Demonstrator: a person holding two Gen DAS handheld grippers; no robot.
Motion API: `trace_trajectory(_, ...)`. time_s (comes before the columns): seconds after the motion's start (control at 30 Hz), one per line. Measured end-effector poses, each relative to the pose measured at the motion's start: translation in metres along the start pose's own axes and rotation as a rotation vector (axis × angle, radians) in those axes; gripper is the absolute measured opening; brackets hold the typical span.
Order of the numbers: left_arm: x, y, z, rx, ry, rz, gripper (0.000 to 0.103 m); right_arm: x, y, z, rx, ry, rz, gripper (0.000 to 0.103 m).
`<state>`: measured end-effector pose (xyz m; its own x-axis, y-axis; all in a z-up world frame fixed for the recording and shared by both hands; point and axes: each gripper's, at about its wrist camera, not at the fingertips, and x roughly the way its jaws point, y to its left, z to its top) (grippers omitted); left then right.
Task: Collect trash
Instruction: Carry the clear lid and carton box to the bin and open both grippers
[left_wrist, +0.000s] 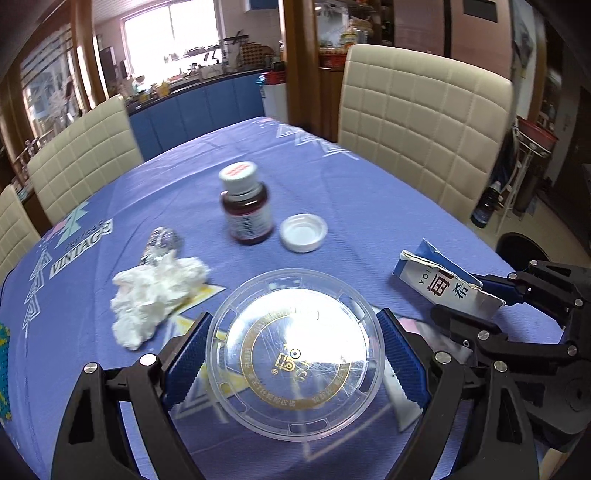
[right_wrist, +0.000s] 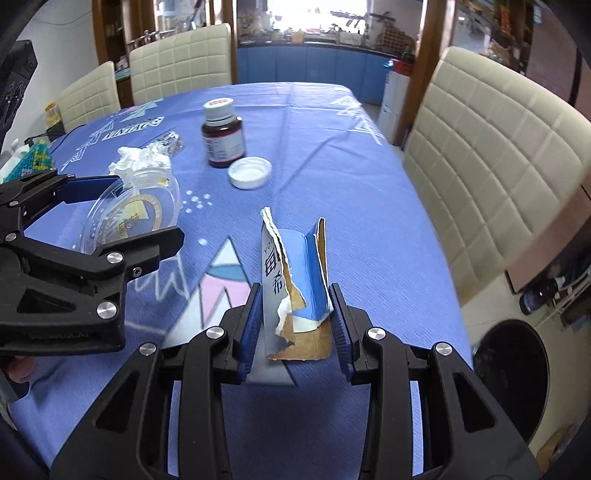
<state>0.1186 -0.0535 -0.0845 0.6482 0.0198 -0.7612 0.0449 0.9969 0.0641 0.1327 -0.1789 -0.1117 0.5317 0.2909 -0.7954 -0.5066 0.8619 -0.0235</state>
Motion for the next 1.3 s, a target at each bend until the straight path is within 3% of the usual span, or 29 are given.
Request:
trace_trajectory(0.5,-0.005,-0.086,0.017,0.15,-0.035,-0.128,0.085,-0.044,-0.067,-0.042,0.139,-0.01,-0.125,0.038)
trace_trajectory(1.3,0.003,-0.191,0.061,0.306,-0.097,-0.265,0.085,-0.075,-0.17,-0.069,0.287,-0.019,-0.294,0.038)
